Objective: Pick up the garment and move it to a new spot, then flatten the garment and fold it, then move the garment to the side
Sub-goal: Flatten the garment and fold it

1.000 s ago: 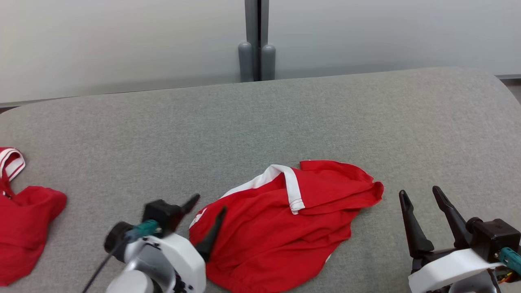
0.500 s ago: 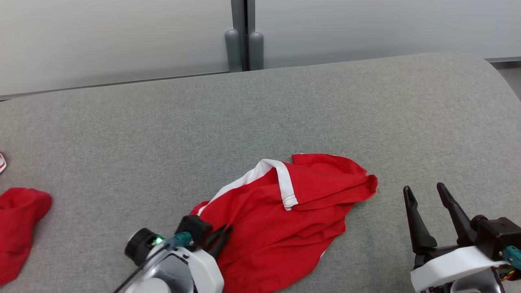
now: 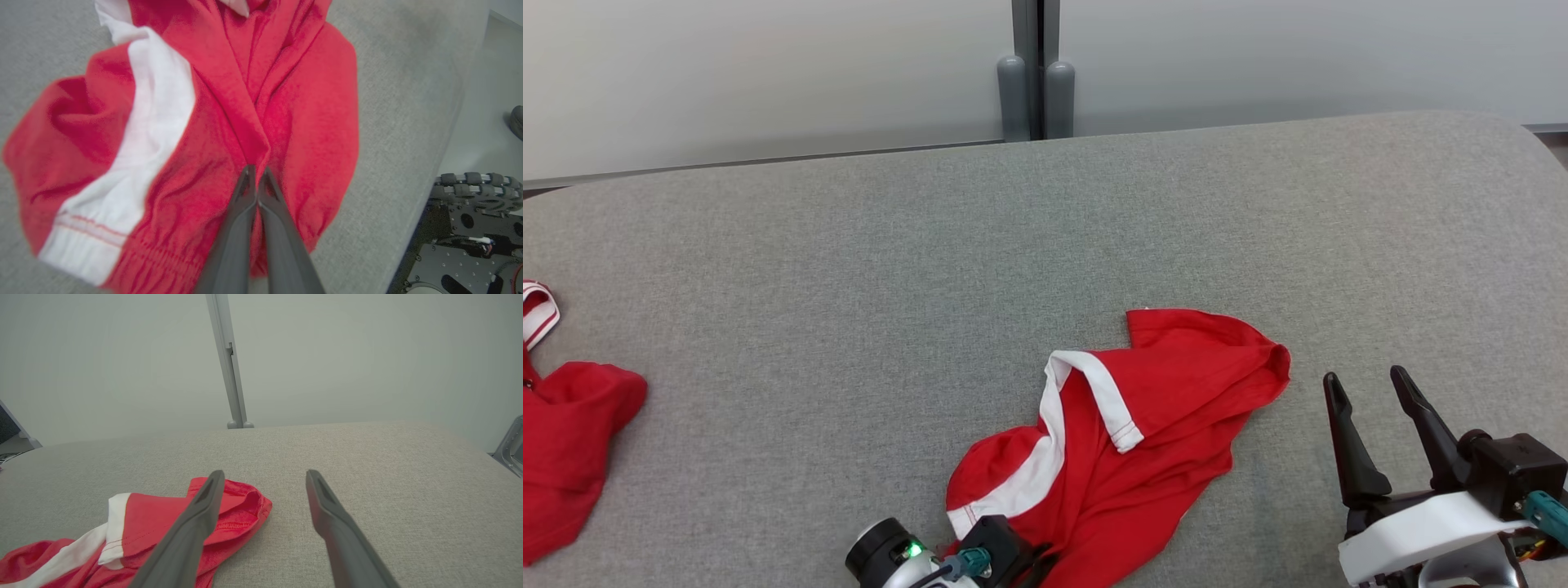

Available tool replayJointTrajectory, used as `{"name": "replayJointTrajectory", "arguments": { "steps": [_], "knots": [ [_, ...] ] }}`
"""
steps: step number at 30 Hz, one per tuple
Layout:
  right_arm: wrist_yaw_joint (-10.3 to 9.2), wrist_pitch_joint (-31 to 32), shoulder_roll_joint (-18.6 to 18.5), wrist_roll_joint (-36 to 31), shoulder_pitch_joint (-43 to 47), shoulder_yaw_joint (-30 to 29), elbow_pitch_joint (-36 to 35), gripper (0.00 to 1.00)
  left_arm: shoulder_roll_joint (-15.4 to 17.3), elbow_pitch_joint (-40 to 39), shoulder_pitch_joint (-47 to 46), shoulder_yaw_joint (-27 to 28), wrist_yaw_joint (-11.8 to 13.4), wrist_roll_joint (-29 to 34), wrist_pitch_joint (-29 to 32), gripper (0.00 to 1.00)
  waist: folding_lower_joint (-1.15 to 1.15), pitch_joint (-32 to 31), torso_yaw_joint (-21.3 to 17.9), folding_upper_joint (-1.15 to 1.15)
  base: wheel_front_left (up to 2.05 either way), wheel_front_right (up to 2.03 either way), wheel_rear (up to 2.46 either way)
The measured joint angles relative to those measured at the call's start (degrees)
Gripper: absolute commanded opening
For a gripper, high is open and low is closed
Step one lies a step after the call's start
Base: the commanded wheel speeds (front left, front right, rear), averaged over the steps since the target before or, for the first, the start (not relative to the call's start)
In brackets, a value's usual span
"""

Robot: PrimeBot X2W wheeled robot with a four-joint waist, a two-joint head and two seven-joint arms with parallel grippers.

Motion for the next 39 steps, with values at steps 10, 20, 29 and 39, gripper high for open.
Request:
{"name": "replayJointTrajectory", "arguments": {
  "steps": [10,20,29,39],
  "knots": [
    [0.00,-0.02,0.03,-0.03,-0.52,-0.18,0.30,1.00,-1.85,1.04,0.01,1.89,0.19,-1.87,-9.69,1.00,0.00,0.12,0.52,0.00,0.00,0.00,0.00],
    [0.00,0.30,-0.29,-0.47,-0.04,-0.47,-0.35,1.00,-1.42,-5.70,0.18,10.51,6.60,-4.27,-19.42,1.00,0.00,-1.32,1.50,0.00,0.00,0.00,0.00],
    [0.00,0.99,-0.70,-0.47,0.97,-0.37,-0.87,1.00,1.77,-6.91,3.00,24.28,12.83,-10.51,-23.68,1.00,0.00,-3.01,1.75,0.00,0.00,0.00,0.00],
    [0.00,2.24,-1.14,-0.48,2.15,-0.76,-2.01,1.00,4.88,-6.98,7.53,32.22,13.49,-12.06,-24.85,1.00,0.00,-4.41,1.89,0.00,0.00,0.00,0.00]
  ]
}}
